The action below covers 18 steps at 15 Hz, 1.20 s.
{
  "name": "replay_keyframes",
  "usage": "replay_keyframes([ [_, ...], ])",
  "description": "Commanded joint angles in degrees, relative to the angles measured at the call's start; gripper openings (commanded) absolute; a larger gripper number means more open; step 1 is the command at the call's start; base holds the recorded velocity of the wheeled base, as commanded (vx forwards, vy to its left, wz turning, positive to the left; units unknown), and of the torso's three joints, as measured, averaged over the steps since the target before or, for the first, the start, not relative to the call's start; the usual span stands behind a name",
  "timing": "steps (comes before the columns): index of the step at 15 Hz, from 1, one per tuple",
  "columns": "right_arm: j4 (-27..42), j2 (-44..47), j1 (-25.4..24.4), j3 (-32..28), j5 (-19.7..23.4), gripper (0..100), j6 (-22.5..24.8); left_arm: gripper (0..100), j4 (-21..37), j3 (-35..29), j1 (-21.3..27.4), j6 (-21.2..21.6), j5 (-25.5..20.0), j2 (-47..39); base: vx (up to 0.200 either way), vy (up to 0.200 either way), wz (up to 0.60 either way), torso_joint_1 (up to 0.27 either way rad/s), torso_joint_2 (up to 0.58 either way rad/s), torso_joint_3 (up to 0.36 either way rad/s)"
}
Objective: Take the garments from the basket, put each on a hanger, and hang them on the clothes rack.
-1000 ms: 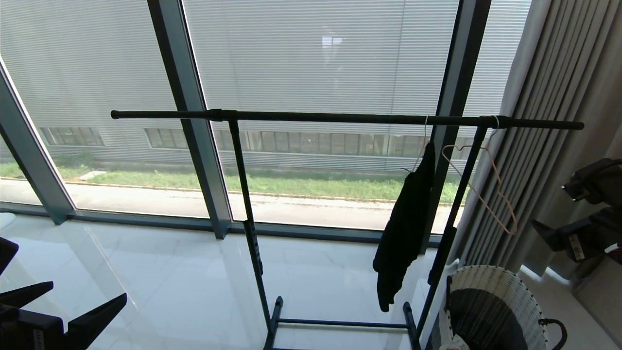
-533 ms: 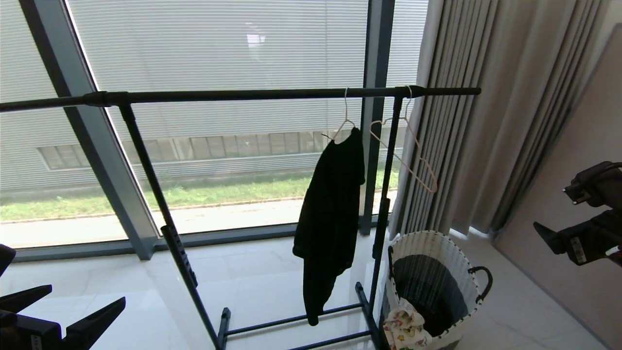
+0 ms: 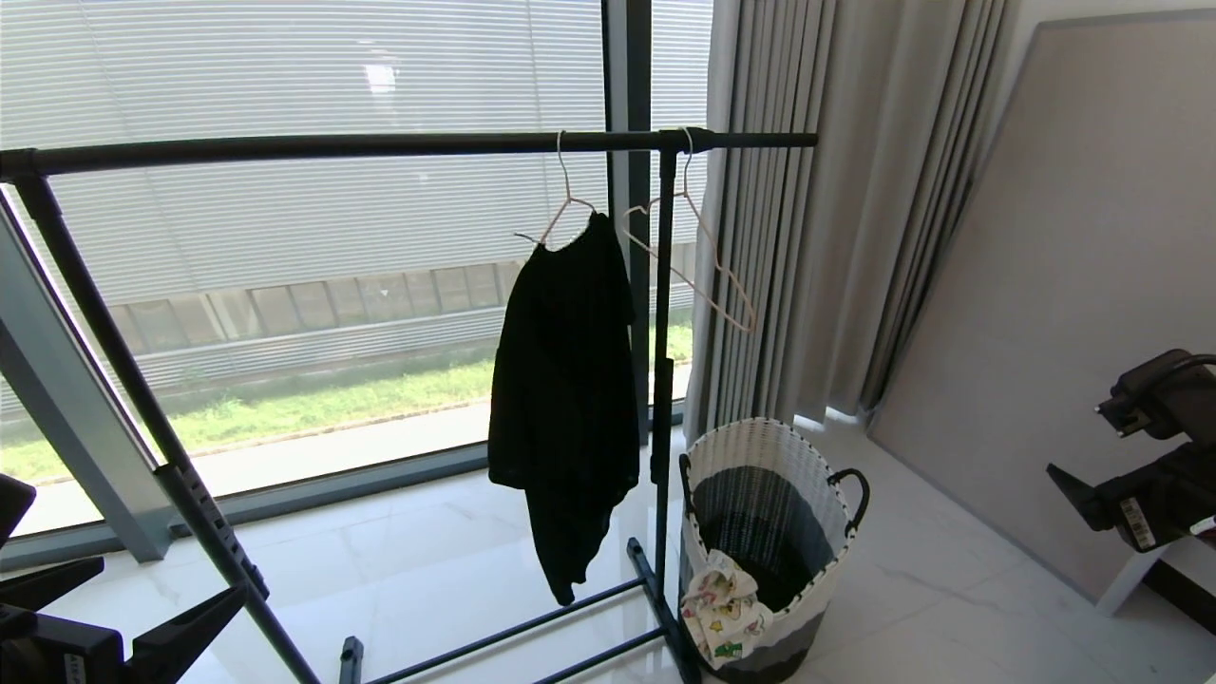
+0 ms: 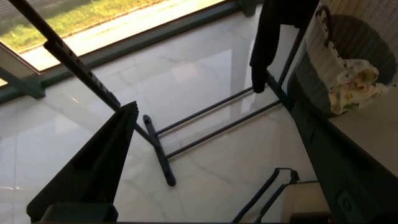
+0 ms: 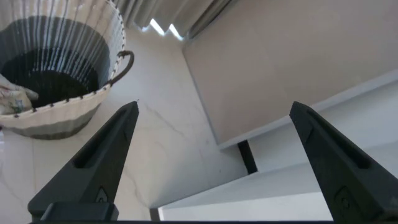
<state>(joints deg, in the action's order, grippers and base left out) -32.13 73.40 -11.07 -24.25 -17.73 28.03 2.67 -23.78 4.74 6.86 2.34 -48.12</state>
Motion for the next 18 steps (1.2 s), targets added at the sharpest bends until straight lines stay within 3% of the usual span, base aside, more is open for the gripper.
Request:
replay_keyframes([
  [1,0.0,-0.7,0.1,1.3,-0.1,100,0.0,100,0.0,0.0,0.0,0.0,0.0,-0.1,0.000,0.000,0.00,0.000,0.00,0.000],
  [4,0.0,-0.7,0.1,1.2,-0.1,100,0.1,100,0.0,0.0,0.0,0.0,0.0,-0.1,0.000,0.000,0.00,-0.068,0.16,0.089],
  [13,-0.1,-1.2,0.0,1.4,0.0,100,0.3,100,0.0,0.0,0.0,0.0,0.0,0.0,0.000,0.000,0.00,-0.174,0.45,0.268],
  [18,-0.4,-1.9,0.0,2.7,-0.1,100,1.2,100,0.0,-0.1,0.0,0.0,0.0,0.0,0.000,0.000,0.00,-0.035,0.09,0.057],
])
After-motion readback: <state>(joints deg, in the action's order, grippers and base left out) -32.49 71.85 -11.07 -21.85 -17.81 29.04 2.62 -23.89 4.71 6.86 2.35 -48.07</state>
